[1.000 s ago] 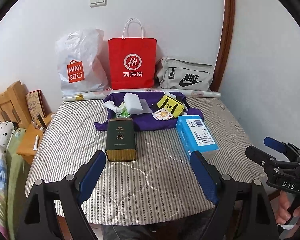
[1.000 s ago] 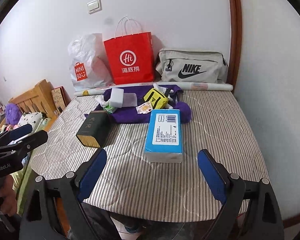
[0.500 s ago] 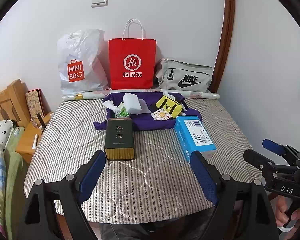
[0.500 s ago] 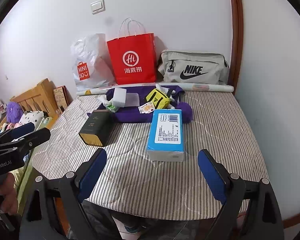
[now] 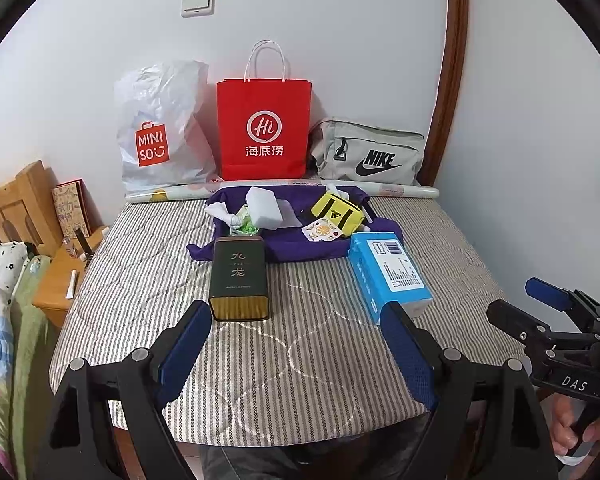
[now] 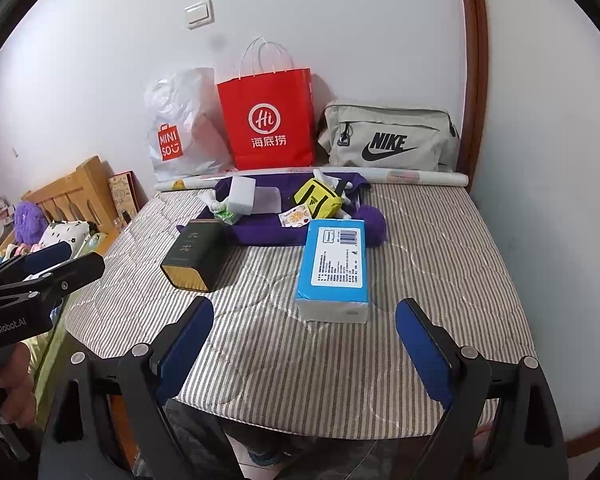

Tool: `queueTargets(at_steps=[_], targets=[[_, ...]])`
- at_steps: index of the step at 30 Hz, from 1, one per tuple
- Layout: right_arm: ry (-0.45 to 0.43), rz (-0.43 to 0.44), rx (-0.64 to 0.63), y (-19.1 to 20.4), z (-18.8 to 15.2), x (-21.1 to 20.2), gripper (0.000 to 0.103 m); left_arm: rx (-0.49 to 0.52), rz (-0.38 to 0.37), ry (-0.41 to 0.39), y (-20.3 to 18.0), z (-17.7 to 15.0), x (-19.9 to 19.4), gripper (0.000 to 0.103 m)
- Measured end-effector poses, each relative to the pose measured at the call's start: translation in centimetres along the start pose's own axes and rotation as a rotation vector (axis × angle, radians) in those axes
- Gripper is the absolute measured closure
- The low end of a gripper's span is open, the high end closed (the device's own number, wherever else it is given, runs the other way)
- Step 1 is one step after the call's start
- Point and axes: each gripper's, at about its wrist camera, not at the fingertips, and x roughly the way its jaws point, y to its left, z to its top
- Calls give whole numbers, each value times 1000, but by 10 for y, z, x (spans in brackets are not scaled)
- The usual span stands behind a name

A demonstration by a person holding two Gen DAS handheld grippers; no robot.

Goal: Organize soft objects

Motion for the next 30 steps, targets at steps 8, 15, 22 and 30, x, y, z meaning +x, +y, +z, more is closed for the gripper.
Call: queueTargets(at_steps=[8,15,22,30], targets=[[1,1,-2,0,0,-1,11,-1,3,-1,-1,-1,-1,17],[6,4,-1,0,0,-2,11,1,-2,0,-2,-3,-1,17],[5,2,-3,1,0,-2,11,6,1,4,-3,-4,0,17],[7,4,-5,2,0,-1,11,2,1,7,-2,-4,0,17]])
